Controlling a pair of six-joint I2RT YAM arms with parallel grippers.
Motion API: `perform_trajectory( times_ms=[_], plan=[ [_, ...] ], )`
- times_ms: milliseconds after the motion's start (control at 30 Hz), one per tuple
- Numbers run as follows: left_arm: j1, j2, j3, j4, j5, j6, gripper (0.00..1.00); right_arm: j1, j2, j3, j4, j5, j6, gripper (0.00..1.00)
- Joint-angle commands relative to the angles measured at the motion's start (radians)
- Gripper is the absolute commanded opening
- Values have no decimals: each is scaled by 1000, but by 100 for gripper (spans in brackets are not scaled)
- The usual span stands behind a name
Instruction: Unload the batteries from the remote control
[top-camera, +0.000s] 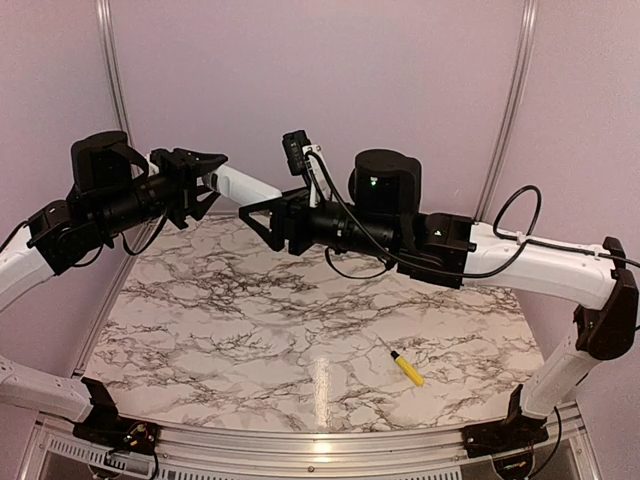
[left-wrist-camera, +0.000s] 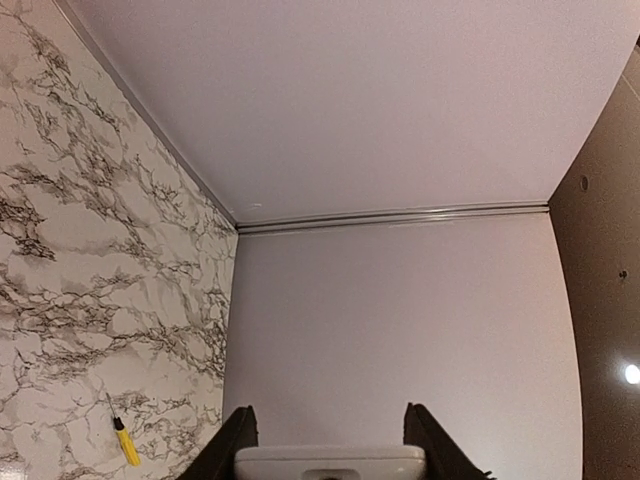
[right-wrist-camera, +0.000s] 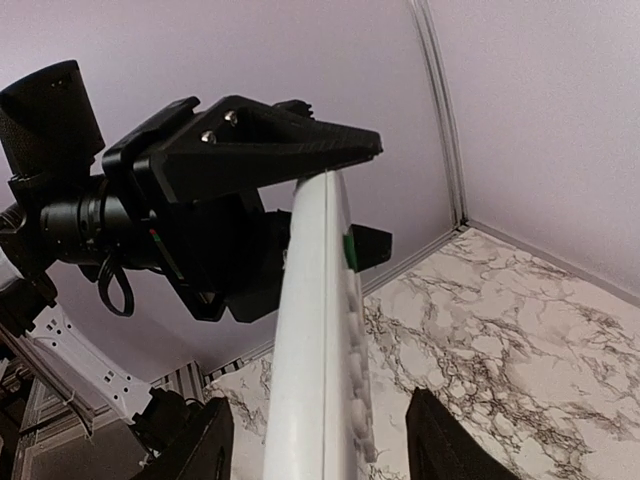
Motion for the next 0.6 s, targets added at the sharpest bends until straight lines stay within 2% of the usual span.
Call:
perform_trajectory(
  times_ms=[0, 200, 567],
  plan=[
    [3, -16, -2, 60, -4, -17, 0, 8, 6, 45, 57, 19, -52, 56],
    [3, -3, 1, 76, 6, -19, 0, 7, 26, 70, 49, 62, -64, 49],
    [3, 3, 7, 65, 9, -10, 0, 8, 46, 85, 79, 100, -79, 47]
  ],
)
